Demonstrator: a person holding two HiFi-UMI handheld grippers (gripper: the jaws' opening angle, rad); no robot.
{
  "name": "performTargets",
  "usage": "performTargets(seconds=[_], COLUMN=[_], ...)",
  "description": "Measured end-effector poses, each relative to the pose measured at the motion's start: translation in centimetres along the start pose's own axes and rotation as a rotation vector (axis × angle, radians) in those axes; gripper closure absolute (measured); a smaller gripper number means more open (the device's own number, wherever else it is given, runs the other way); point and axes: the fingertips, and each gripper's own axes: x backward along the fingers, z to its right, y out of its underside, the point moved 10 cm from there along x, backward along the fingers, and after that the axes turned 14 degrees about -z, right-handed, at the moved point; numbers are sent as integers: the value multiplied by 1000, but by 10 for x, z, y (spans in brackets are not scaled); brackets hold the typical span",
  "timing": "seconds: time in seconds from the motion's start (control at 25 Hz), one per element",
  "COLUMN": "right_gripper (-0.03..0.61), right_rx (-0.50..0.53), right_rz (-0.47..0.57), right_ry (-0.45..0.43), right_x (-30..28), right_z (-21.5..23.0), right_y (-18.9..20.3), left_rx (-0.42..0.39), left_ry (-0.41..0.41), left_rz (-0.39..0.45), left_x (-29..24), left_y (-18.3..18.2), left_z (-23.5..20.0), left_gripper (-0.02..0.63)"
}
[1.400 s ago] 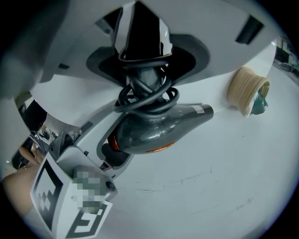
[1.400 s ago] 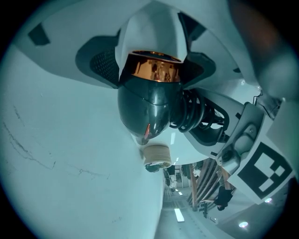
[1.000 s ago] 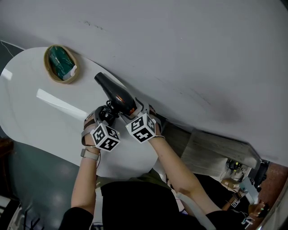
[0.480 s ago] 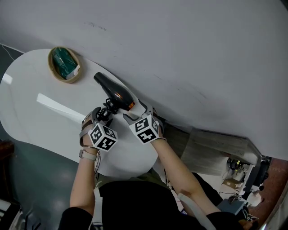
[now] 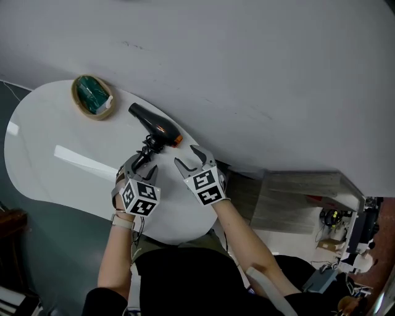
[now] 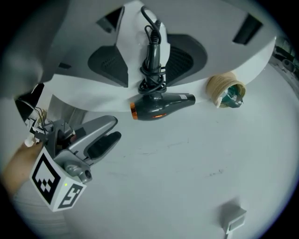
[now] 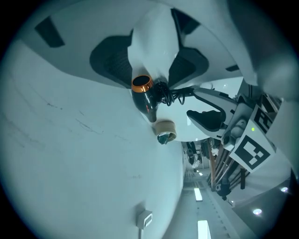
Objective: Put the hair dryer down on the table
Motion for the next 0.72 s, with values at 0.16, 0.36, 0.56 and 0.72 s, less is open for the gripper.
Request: performTargets(seconds=[0.16, 0.36, 0.56, 0.72], right_gripper=[396, 474, 524, 535], right_rx=[-47, -85, -137, -149], right_rz=[65, 128, 190, 243], right_ry=[40, 77, 103, 126], right_x=[29, 62, 91, 113], right_z=[-15, -36, -61, -81], right_y=[2, 3, 6, 6], left_rx=[-10, -40, -78, -78], left_ry=[3, 11, 25, 41], left_rz=[84, 182, 299, 383], left_x=[29, 64, 98, 123], left_y=[2, 5, 11, 19], left_z=[0, -5, -9, -13], left_gripper=[405, 503, 584, 603])
